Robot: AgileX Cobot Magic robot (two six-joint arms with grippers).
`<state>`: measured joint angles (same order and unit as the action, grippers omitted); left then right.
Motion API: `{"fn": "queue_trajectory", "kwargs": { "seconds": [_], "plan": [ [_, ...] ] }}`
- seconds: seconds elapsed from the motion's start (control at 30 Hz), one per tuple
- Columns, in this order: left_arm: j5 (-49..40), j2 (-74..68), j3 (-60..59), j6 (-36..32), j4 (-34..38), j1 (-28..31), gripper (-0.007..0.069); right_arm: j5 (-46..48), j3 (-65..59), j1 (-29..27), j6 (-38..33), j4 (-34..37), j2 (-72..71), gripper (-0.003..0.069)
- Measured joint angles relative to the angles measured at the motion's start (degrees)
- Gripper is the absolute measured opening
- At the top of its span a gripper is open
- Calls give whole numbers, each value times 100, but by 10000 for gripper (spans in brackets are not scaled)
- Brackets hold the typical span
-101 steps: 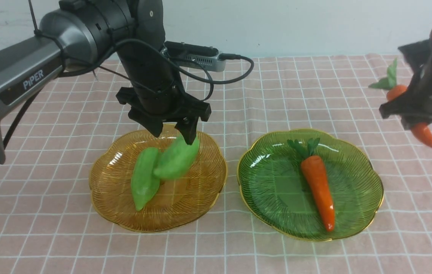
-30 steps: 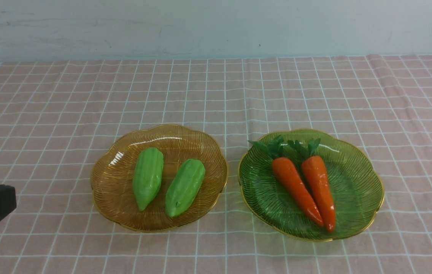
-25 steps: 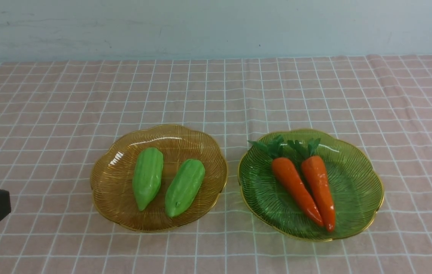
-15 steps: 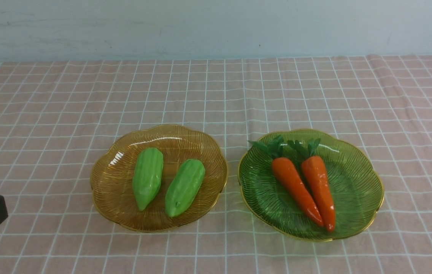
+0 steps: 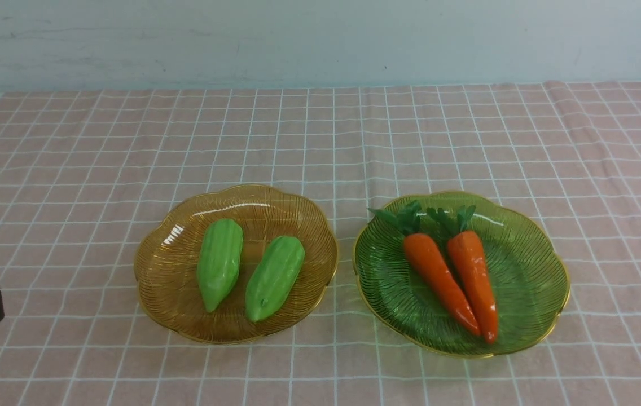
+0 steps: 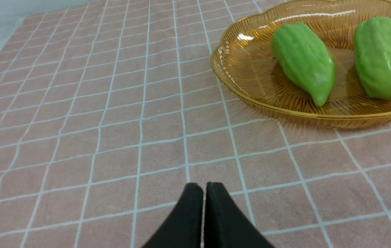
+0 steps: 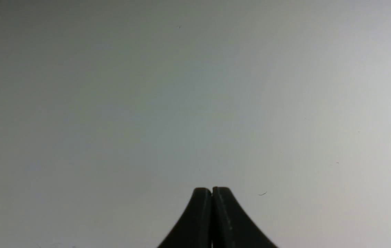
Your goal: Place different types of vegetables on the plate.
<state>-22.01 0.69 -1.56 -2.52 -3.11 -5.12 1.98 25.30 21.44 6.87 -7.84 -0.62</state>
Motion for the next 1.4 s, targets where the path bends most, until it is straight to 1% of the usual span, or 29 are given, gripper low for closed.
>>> {"fn": "queue_trajectory", "kwargs": {
  "seconds": [0.93,1.07,1.17,1.27,1.4],
  "plan": [
    [0,0,0,0,0,0,-4,11,0,0,-11,0,0,-15],
    [0,0,0,0,-2,0,-4,331,-61,-44,-11,0,0,-15],
    [0,0,0,0,-2,0,-4,699,-250,-255,-11,0,0,-15],
    [0,0,0,0,-2,0,-4,1066,-579,-601,-11,7,0,-15],
    [0,0,0,0,-14,0,-4,1419,-1533,-1332,-11,18,0,-15]
  ]
}}
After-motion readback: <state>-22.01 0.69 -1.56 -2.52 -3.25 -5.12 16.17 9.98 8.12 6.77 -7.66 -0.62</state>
